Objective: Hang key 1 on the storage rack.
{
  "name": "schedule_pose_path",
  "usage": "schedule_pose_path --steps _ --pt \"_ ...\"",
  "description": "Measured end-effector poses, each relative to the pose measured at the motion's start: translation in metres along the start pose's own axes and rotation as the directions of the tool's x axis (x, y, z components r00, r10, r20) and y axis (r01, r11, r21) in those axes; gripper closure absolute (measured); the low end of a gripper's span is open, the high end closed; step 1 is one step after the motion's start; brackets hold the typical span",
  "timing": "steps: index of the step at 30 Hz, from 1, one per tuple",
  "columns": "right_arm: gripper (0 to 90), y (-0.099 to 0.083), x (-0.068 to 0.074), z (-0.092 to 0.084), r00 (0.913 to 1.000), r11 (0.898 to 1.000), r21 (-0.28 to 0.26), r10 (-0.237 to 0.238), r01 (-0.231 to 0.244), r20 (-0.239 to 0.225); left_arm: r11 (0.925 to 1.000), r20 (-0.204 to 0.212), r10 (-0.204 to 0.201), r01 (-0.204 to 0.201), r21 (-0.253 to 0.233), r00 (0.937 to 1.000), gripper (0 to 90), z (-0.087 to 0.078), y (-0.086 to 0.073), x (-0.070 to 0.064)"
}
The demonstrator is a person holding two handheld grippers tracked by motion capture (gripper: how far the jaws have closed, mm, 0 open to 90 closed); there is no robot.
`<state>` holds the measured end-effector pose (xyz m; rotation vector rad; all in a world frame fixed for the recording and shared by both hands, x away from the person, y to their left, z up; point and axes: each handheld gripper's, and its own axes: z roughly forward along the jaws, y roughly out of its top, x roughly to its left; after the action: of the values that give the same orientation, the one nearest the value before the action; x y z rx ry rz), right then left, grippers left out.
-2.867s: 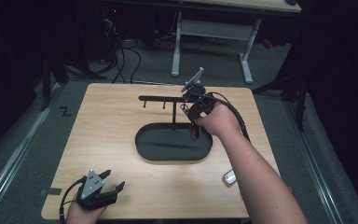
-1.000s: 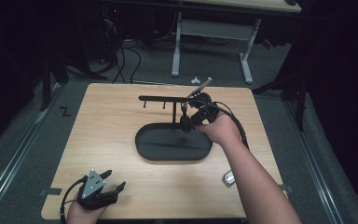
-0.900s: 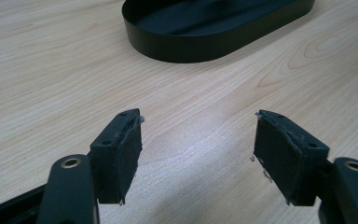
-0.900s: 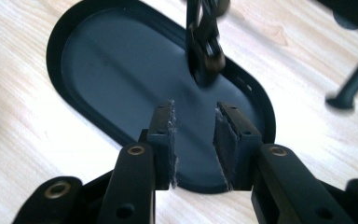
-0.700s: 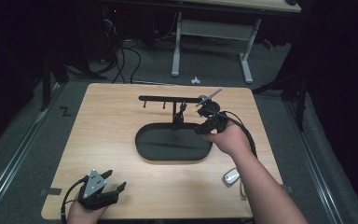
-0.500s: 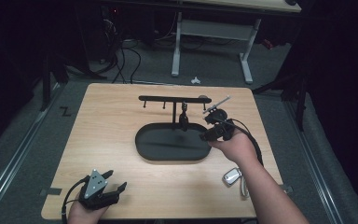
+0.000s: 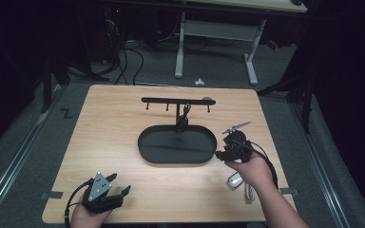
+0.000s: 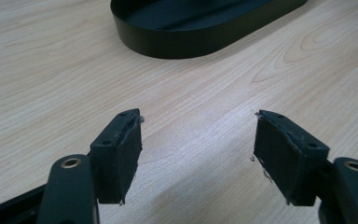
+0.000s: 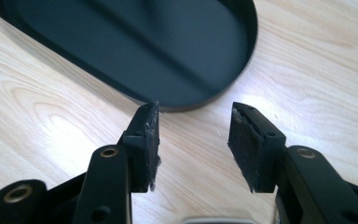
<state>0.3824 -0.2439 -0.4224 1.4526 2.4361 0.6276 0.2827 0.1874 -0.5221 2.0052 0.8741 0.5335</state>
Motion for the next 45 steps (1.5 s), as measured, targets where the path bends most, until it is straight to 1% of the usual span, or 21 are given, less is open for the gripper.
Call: schedule_pose_path --steps 4,10,14,20,21,23,25,26,28,29,30,31,32,34,35,38,40,41,43,45 --pt "53.8 -0.019 -0.002 0.002 0.9996 1.0 -0.031 -0.004 0.005 0.027 1.0 0.002 0.0 0.0 0.001 1.0 32.5 0.001 0.0 -0.001" --pt "54.5 -0.042 -0.001 0.006 0.9996 0.997 -0.077 0.007 -0.004 0.028 1.0 0.007 0.007 -0.007 0.007 0.9999 32.5 0.002 0.001 -0.003" --pt "53.0 -0.059 0.0 0.012 0.9992 0.995 -0.101 0.01 -0.006 0.039 0.9999 0.007 0.01 -0.01 0.008 0.9999 32.5 0.003 0.001 -0.004" --pt "51.4 -0.084 0.004 0.021 0.9992 0.991 -0.135 0.019 -0.014 0.034 0.9998 0.01 0.014 -0.014 0.011 0.9998 32.5 0.004 0.001 -0.005" --pt "51.5 -0.088 0.004 0.02 0.9991 0.988 -0.152 0.017 -0.011 0.04 0.9998 0.008 0.017 -0.017 0.014 0.9998 32.5 0.004 0.001 -0.005" --pt "51.5 -0.094 0.004 0.019 0.9982 0.983 -0.181 0.034 -0.025 0.049 0.9998 0.007 0.012 -0.012 0.016 0.9999 32.6 0.004 0.001 -0.003" --pt "52.0 -0.103 0.001 0.016 0.9963 0.974 -0.222 0.064 -0.05 0.056 0.9998 0.004 0.009 -0.009 0.015 1.0 32.6 0.004 0.001 -0.002" --pt "52.1 -0.106 -0.001 0.014 0.9955 0.972 -0.228 0.071 -0.056 0.062 0.9999 0.004 0.009 -0.009 0.014 1.0 32.6 0.004 0.001 -0.002" --pt "53.2 -0.111 -0.005 0.012 0.9945 0.971 -0.235 0.071 -0.051 0.077 0.9999 0.003 0.008 -0.009 0.013 1.0 32.6 0.005 0.001 -0.002" --pt "53.7 -0.114 -0.011 0.012 0.9929 0.968 -0.24 0.089 -0.067 0.08 0.9999 0.004 0.009 -0.009 0.014 1.0 32.6 0.005 0.001 -0.002" --pt "55.0 -0.115 -0.015 0.012 0.9919 0.969 -0.235 0.1 -0.078 0.079 0.9998 0.006 0.01 -0.011 0.015 0.9999 32.6 0.005 0.002 -0.002" --pt "56.3 -0.118 -0.02 0.012 0.9903 0.969 -0.233 0.106 -0.083 0.089 0.9997 0.008 0.014 -0.014 0.018 0.9999 32.6 0.006 0.002 -0.003" --pt "58.6 -0.121 -0.026 0.012 0.9869 0.967 -0.234 0.125 -0.098 0.102 0.9997 0.009 0.017 -0.017 0.018 0.9998 32.6 0.006 0.002 -0.003" --pt "61.8 -0.124 -0.035 0.011 0.9828 0.964 -0.235 0.152 -0.124 0.104 0.9995 0.013 0.022 -0.022 0.022 0.9997 32.7 0.008 0.002 -0.004" --pt "65.1 -0.127 -0.041 0.011 0.9786 0.961 -0.239 0.173 -0.142 0.112 0.9994 0.015 0.023 -0.024 0.024 0.9996 32.7 0.008 0.002 -0.004" --pt "71.9 -0.131 -0.05 0.012 0.9722 0.954 -0.237 0.211 -0.183 0.101 0.9992 0.018 0.028 -0.028 0.028 0.9994 32.7 0.009 0.001 -0.005" --pt "76.2 -0.131 -0.049 0.013 0.9732 0.955 -0.236 0.208 -0.181 0.097 0.9991 0.02 0.028 -0.029 0.032 0.9994 32.7 0.009 0.001 -0.005" --pt "77.9 -0.129 -0.048 0.013 0.9765 0.957 -0.238 0.195 -0.168 0.093 0.9991 0.02 0.028 -0.028 0.032 0.9994 32.7 0.009 0.001 -0.005" --pt "80.8 -0.124 -0.043 0.015 0.9803 0.961 -0.236 0.174 -0.148 0.094 0.9991 0.02 0.026 -0.026 0.033 0.9995 32.8 0.009 0.001 -0.005" --pt "83.2 -0.118 -0.04 0.019 0.9822 0.964 -0.228 0.159 -0.133 0.099 0.9991 0.02 0.025 -0.026 0.033 0.9995 32.7 0.009 0.0 -0.005"
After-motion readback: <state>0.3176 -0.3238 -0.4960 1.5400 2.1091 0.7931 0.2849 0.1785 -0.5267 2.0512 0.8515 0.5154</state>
